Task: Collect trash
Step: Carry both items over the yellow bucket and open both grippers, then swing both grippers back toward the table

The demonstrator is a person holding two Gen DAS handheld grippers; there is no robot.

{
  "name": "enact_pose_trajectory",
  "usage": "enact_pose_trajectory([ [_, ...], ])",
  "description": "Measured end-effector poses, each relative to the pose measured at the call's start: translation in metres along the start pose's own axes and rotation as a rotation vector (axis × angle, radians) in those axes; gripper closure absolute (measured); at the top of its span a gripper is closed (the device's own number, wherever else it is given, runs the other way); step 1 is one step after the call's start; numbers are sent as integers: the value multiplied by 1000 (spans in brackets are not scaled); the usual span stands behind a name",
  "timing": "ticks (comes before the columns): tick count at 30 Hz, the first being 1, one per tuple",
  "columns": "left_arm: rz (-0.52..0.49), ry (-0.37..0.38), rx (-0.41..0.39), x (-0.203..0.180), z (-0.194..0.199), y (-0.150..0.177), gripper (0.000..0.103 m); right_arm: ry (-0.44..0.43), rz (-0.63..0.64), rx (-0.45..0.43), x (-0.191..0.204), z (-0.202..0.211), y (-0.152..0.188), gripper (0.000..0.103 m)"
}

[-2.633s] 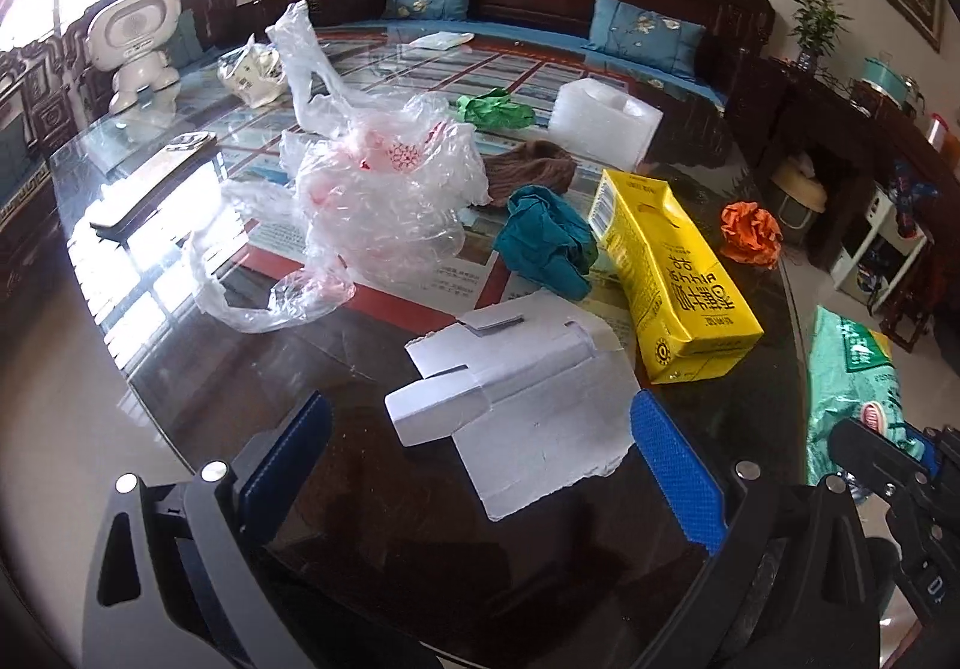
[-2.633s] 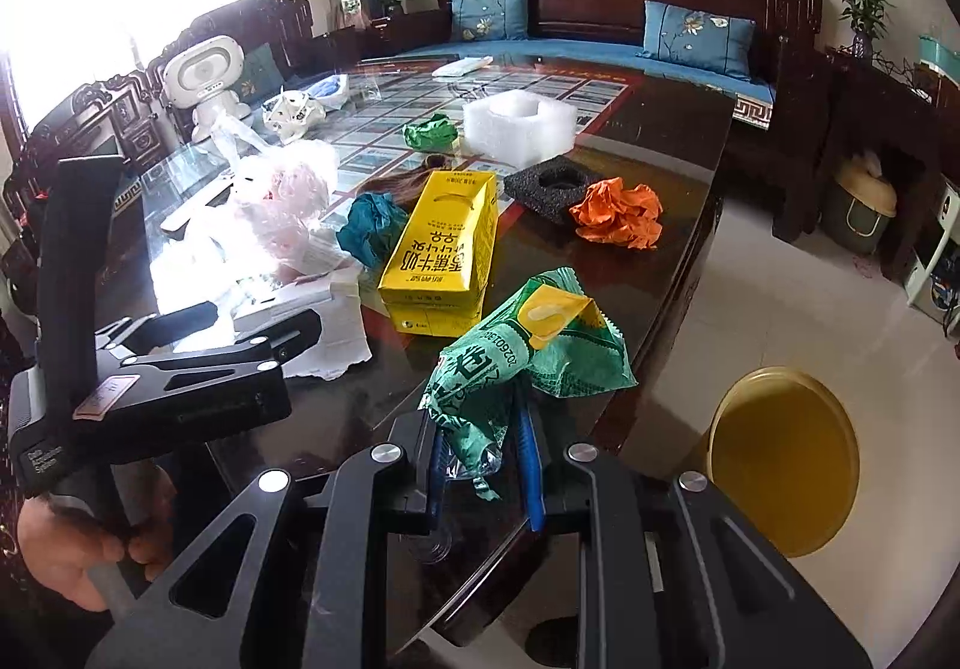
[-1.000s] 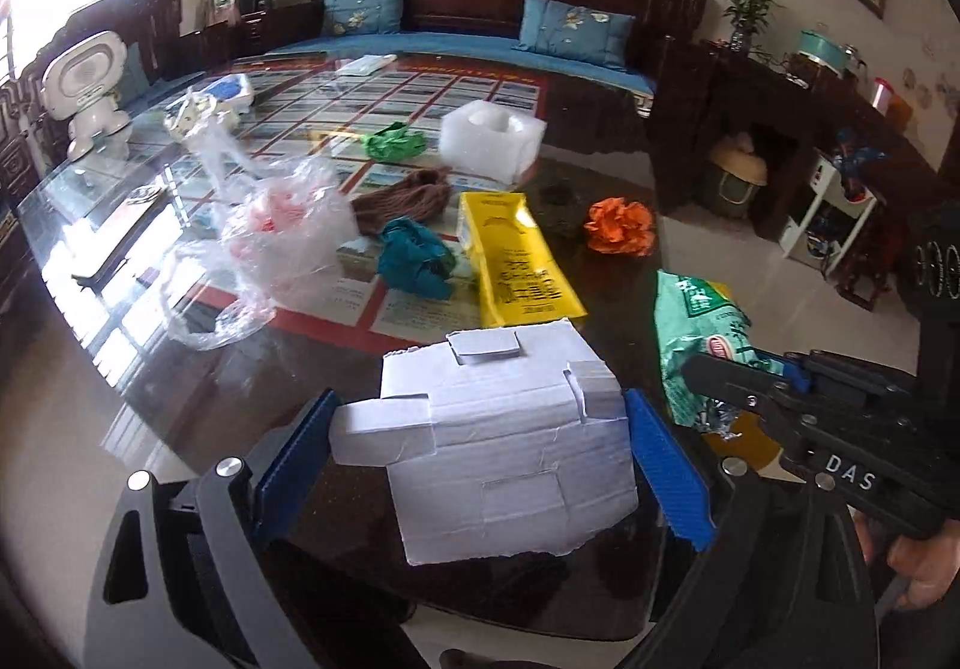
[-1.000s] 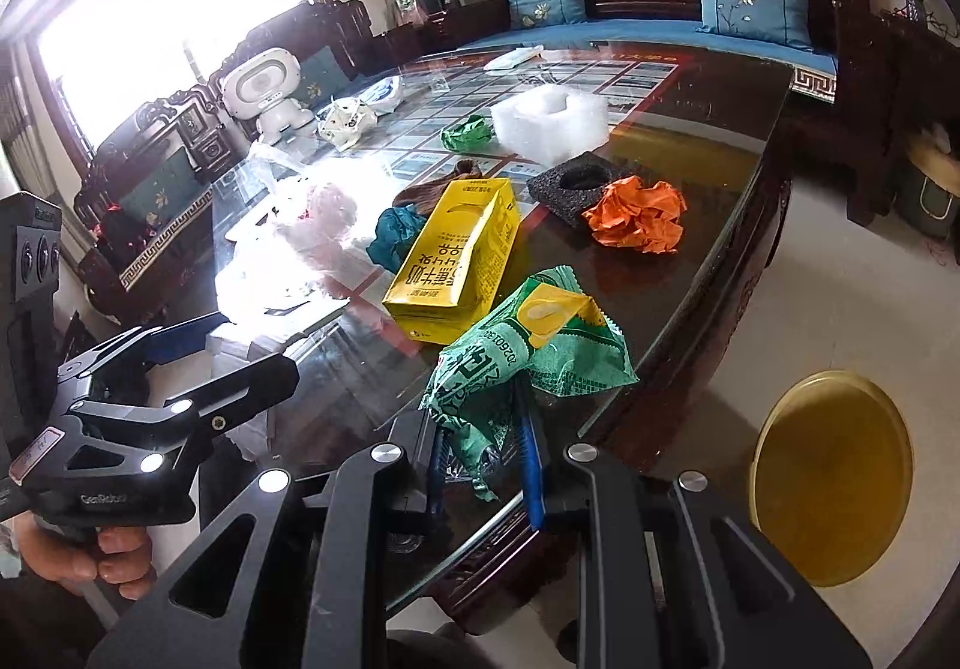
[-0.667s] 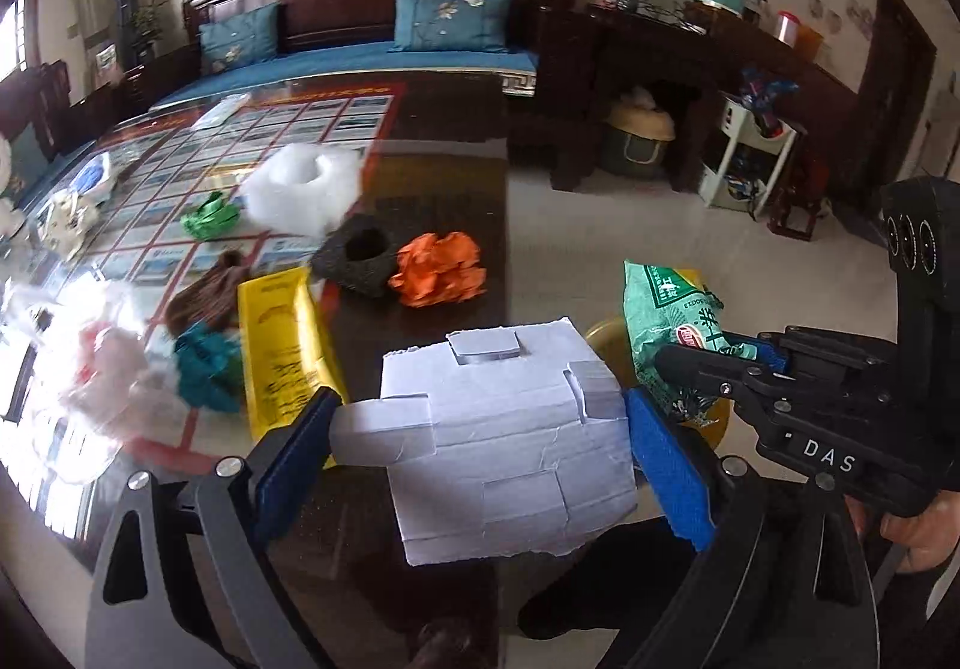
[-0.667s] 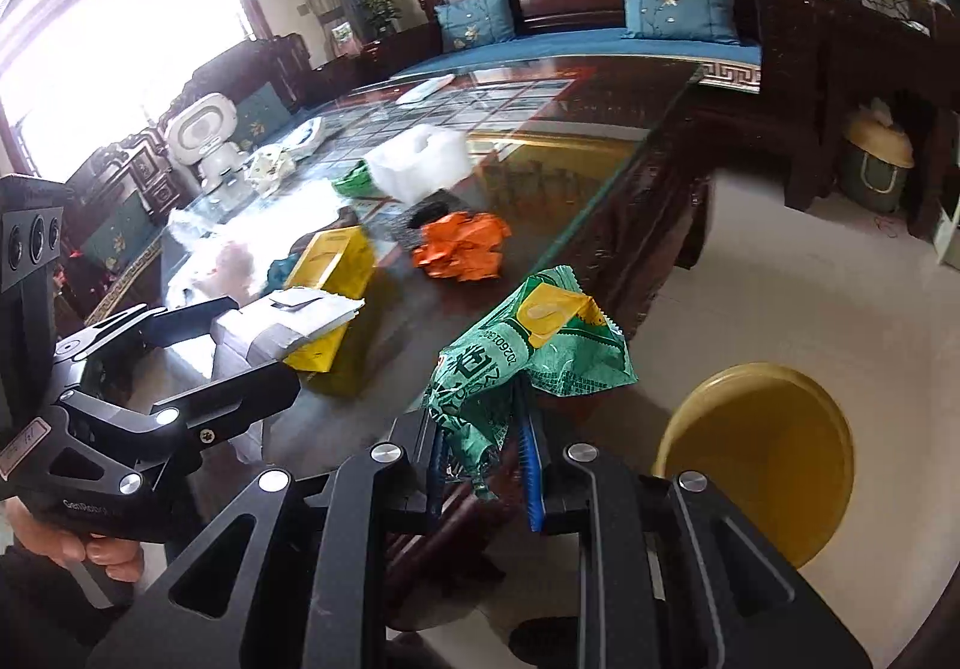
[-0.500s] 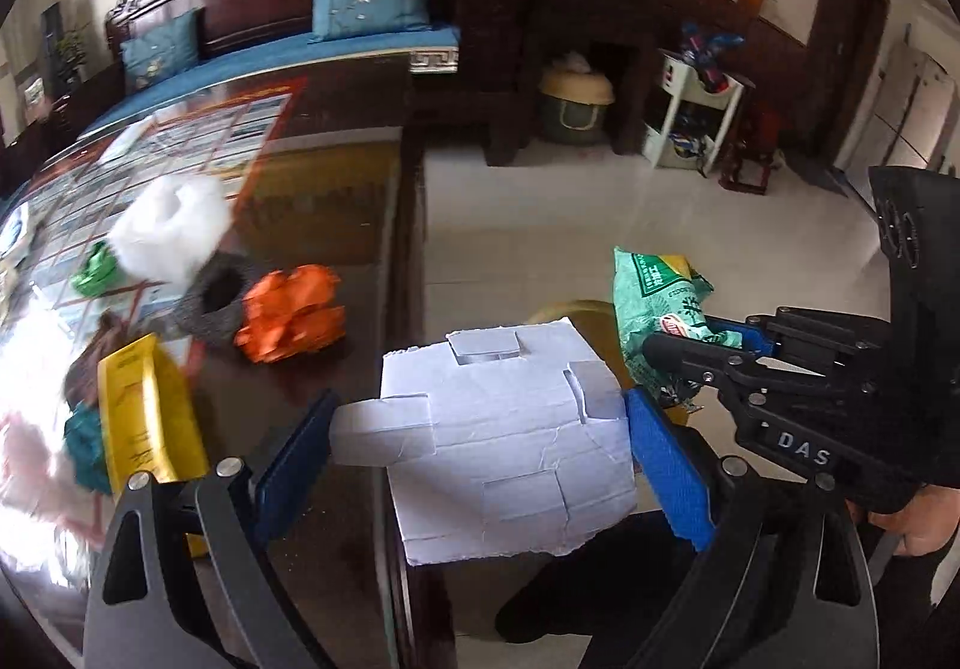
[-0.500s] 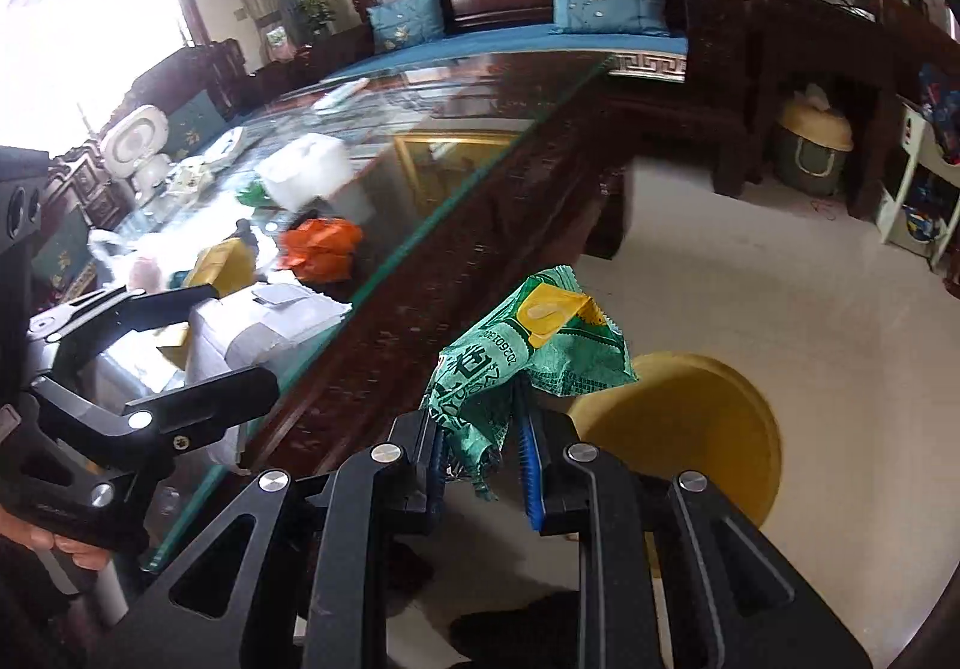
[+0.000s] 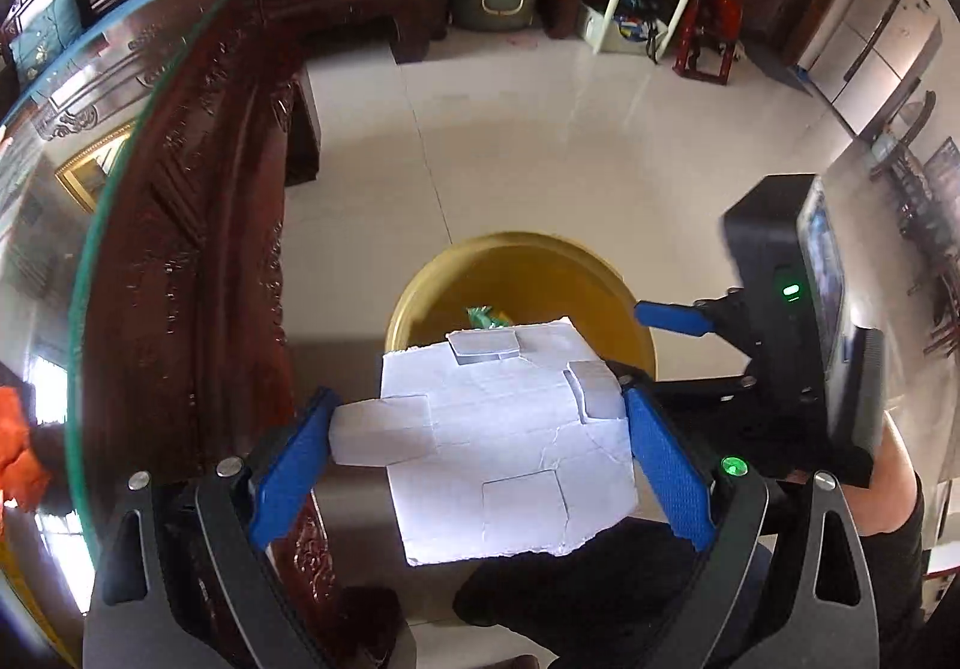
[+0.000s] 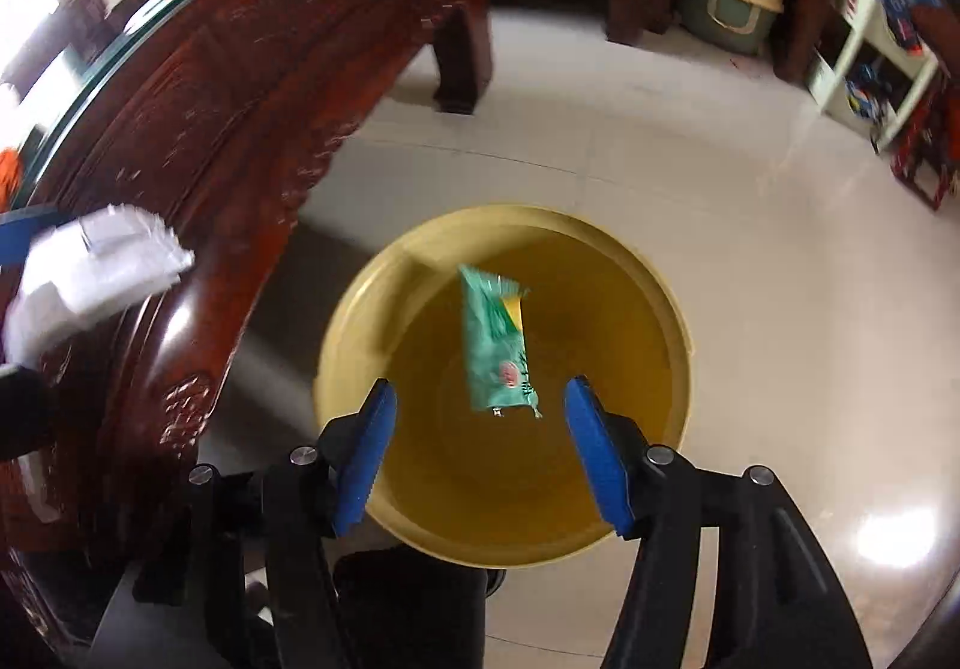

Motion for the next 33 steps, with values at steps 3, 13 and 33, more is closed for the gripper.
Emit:
enact_pose_trajectory([
  [3,-3,15,39,-4,-20,-5,9,-4,-63,-24,-20,6,1,38],
  [13,-32,82,6,-35,-58,-43,4,103,-140,-83,-75,30,16,36],
  [33,222,-289,-211,63,140,108,4,-5,131,-440,86,163,37,9],
])
Point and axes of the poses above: each gripper's, at about its wrist camera, not at the fingertips, and z roughly against the way its jaws point, x to its left, y to its underside, the point moved 9 cm from there along -z, roughly the way its jaws point, and after that the axes turned 10 degrees about -z, right-handed, at the moved point
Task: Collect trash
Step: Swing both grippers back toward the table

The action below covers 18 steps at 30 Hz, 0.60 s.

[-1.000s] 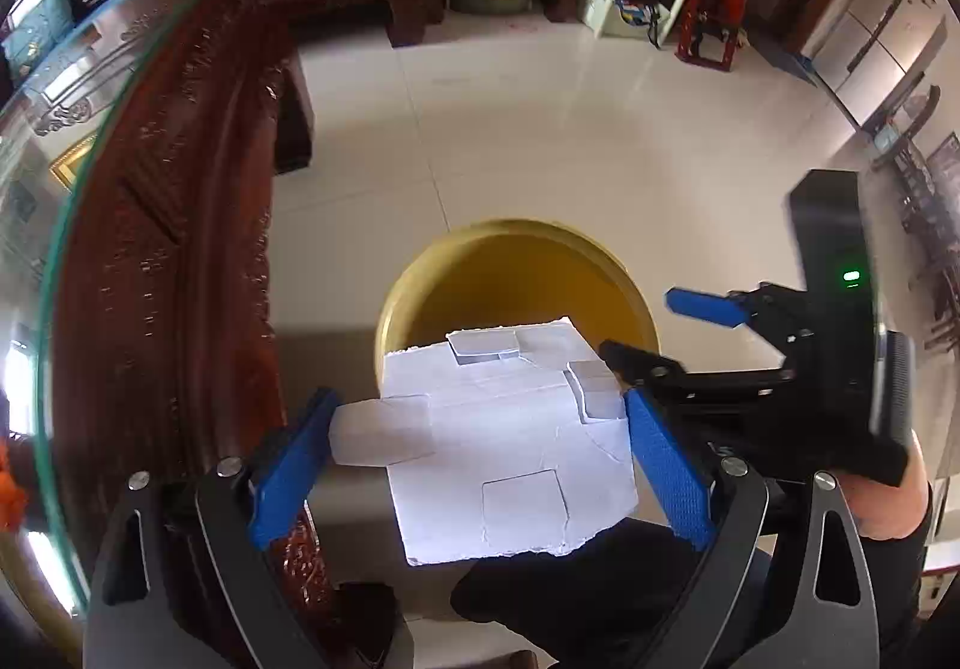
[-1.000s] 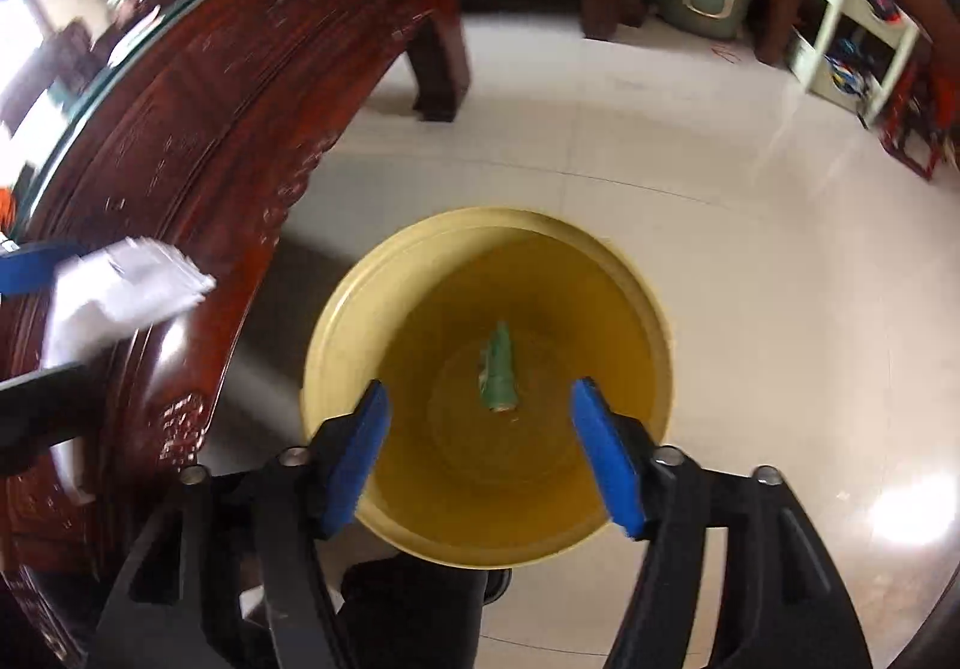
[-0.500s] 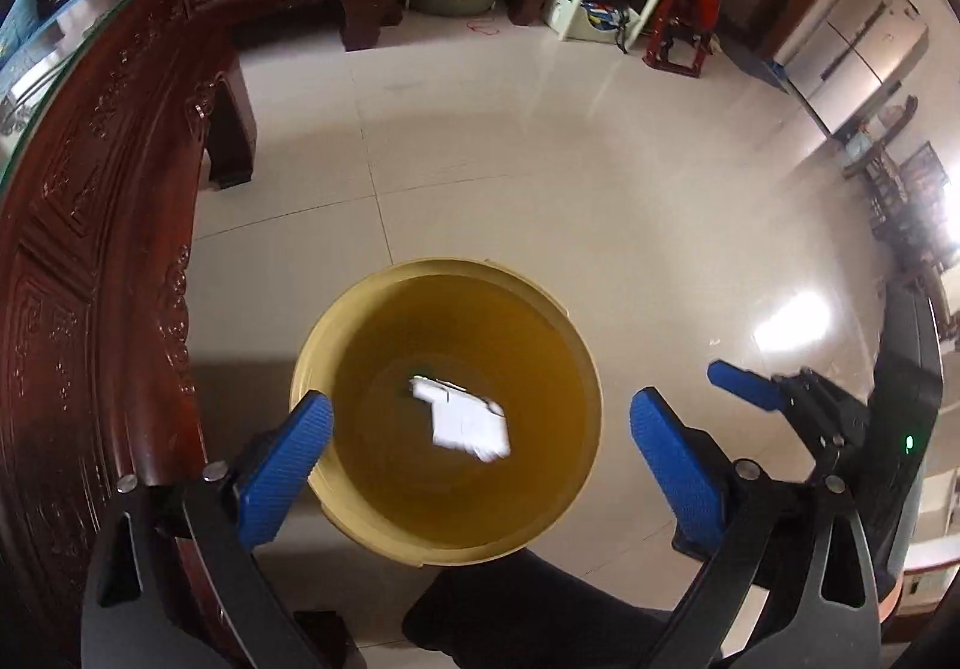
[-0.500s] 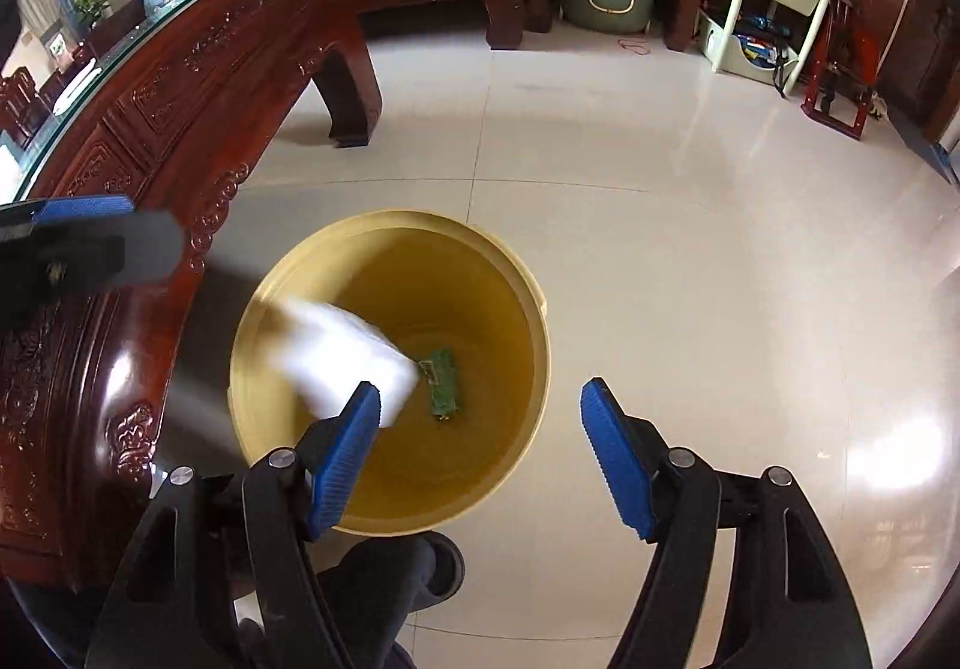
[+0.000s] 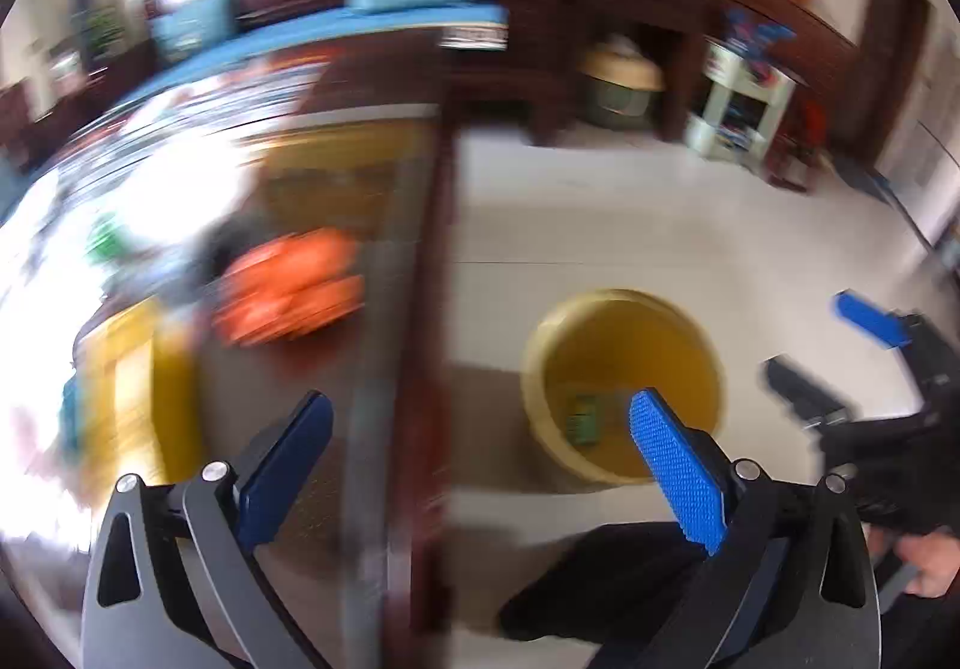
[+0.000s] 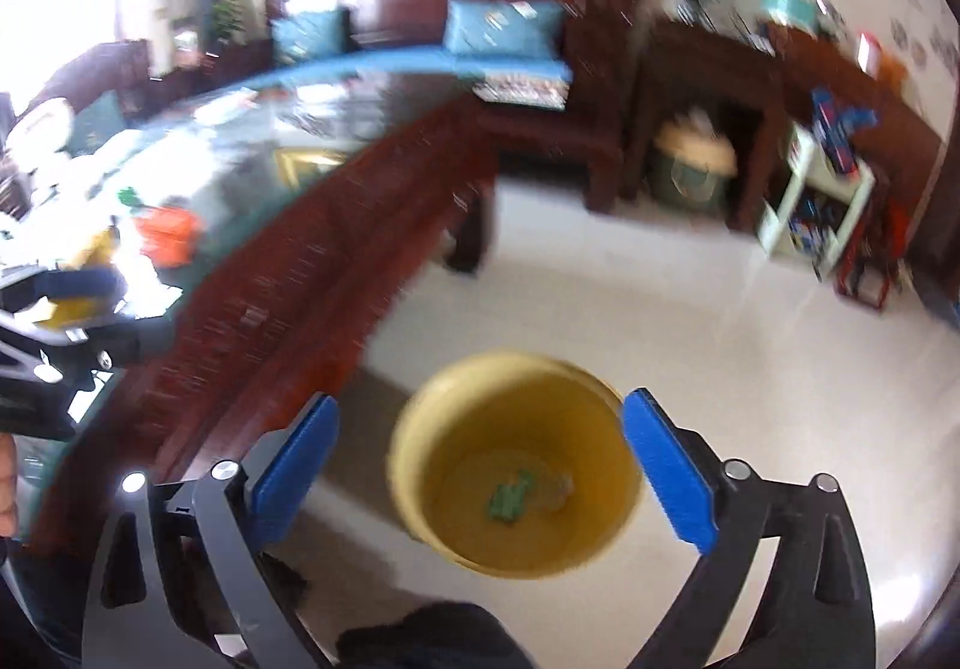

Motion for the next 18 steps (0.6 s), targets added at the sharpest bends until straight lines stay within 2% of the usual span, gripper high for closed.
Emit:
enact_pose_trajectory([
  [4,119,-142,-32,67,43,39,4,-110,74,-38,74,24,-4,8],
  [7,212,-215,-73,110,68,64,4,-179,124,-39,130,35,-2,8],
  [11,332,-304,-125,166,94,98,4,-192,172,-65,190,46,3,8],
  [15,432,-318,-151,212,106,123,4,-159,176,-75,231,44,4,8],
  [18,467,-314,-159,232,112,136,4,-218,160,-11,257,36,9,8],
])
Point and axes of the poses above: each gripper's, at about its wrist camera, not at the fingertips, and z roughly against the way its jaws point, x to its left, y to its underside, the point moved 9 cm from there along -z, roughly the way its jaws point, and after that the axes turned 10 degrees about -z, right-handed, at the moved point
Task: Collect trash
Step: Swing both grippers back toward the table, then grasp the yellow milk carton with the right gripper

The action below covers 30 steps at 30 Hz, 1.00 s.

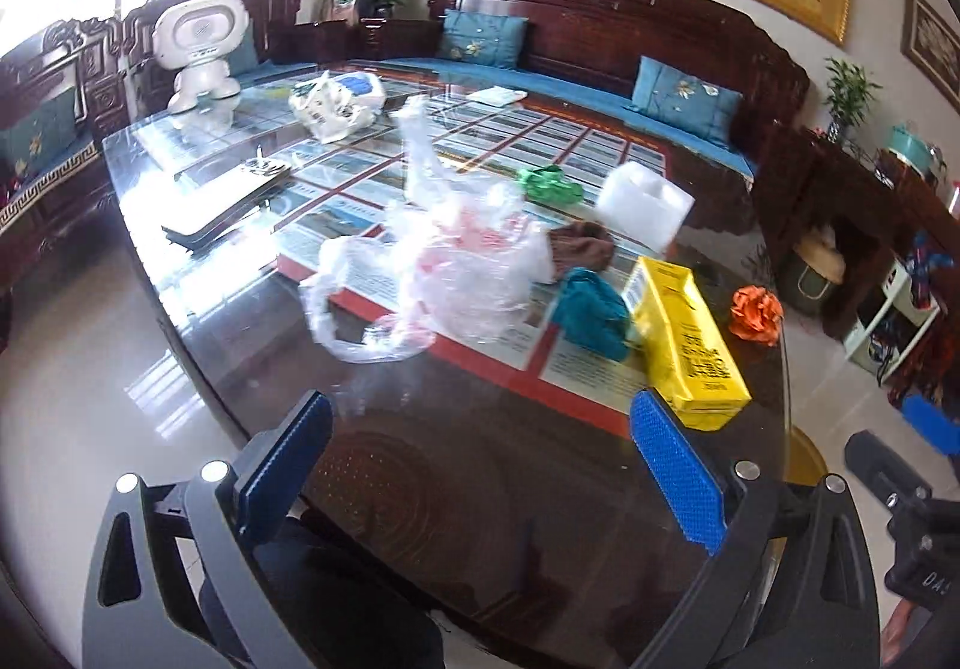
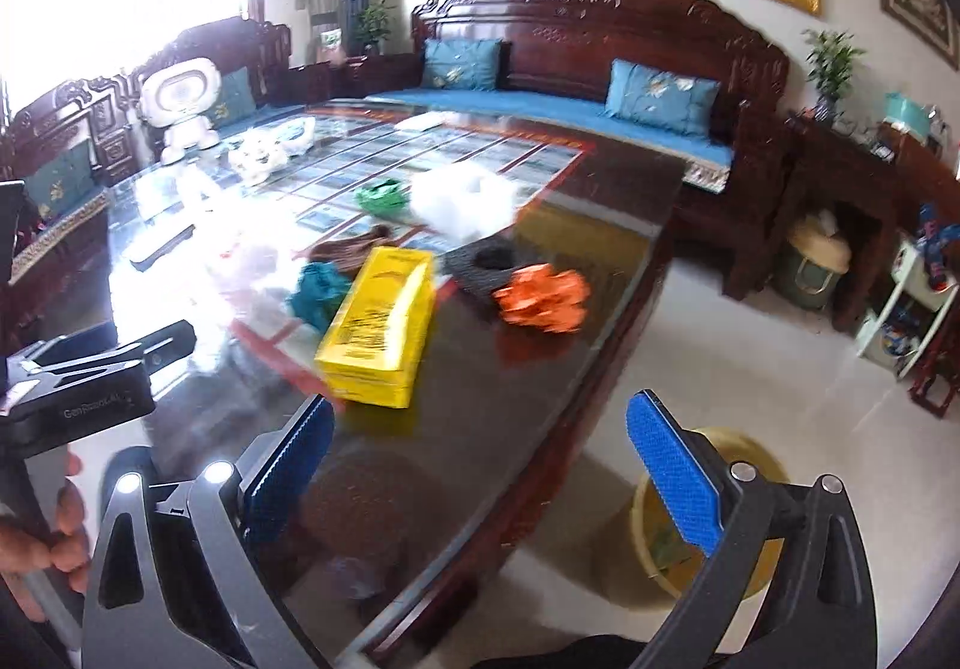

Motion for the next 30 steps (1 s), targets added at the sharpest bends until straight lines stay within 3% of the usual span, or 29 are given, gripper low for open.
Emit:
enact_pose_trajectory([
  [5,-41,39,-31,11,0,-2,4,-1,-46,47,21,-20,5,8],
  [16,-20,15,-6,35,-18,8,4,40,-38,57,43,-47,0,8],
  [30,-71,71,-1,23,-31,3,4,95,-41,147,47,-104,-7,10],
])
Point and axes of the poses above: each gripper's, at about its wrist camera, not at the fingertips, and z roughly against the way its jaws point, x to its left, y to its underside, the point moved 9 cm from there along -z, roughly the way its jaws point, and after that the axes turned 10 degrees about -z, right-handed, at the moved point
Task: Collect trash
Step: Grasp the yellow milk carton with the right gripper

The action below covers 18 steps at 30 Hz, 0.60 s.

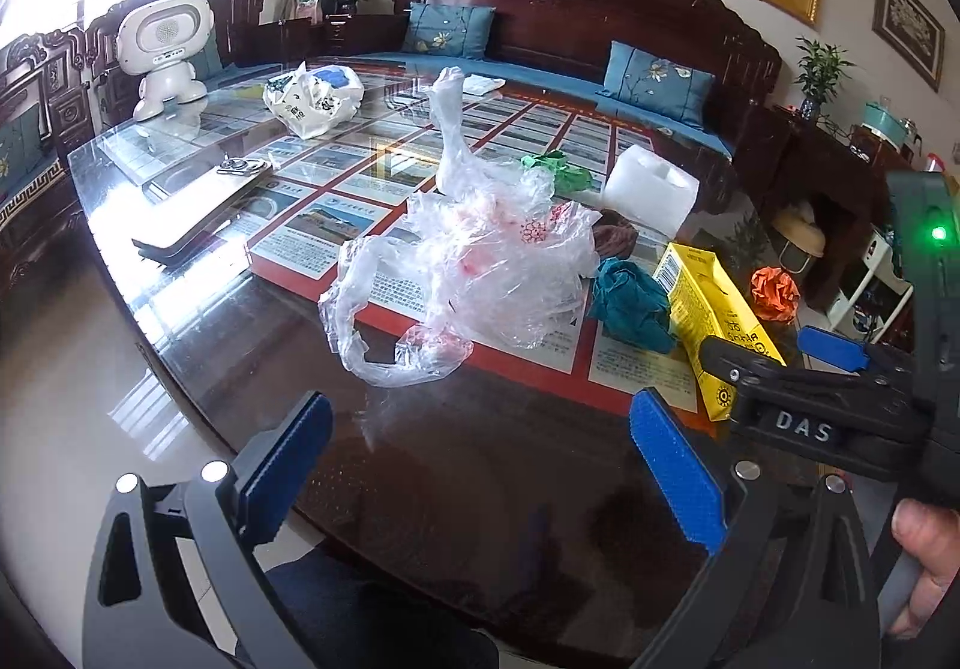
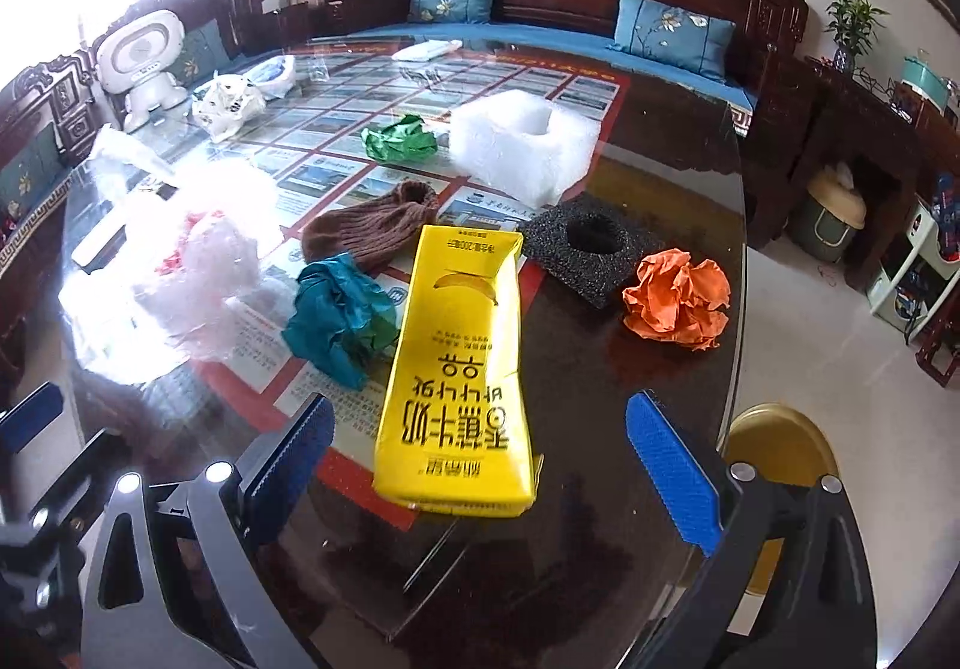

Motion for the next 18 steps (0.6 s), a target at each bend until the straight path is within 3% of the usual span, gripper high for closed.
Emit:
enact_pose_trajectory([
  [1,-5,-1,-2,-1,1,-1,4,6,2,9,0,-4,0,14],
  [2,-9,-3,-4,-2,2,-1,4,18,13,26,0,-9,0,32],
  [4,-15,1,-4,-5,3,-2,4,-2,25,85,3,-20,5,50],
  [11,-31,51,12,-25,2,-4,4,-30,30,70,-4,-11,9,52],
  [18,-63,181,43,-67,-4,-10,4,-46,19,23,-32,18,11,52],
])
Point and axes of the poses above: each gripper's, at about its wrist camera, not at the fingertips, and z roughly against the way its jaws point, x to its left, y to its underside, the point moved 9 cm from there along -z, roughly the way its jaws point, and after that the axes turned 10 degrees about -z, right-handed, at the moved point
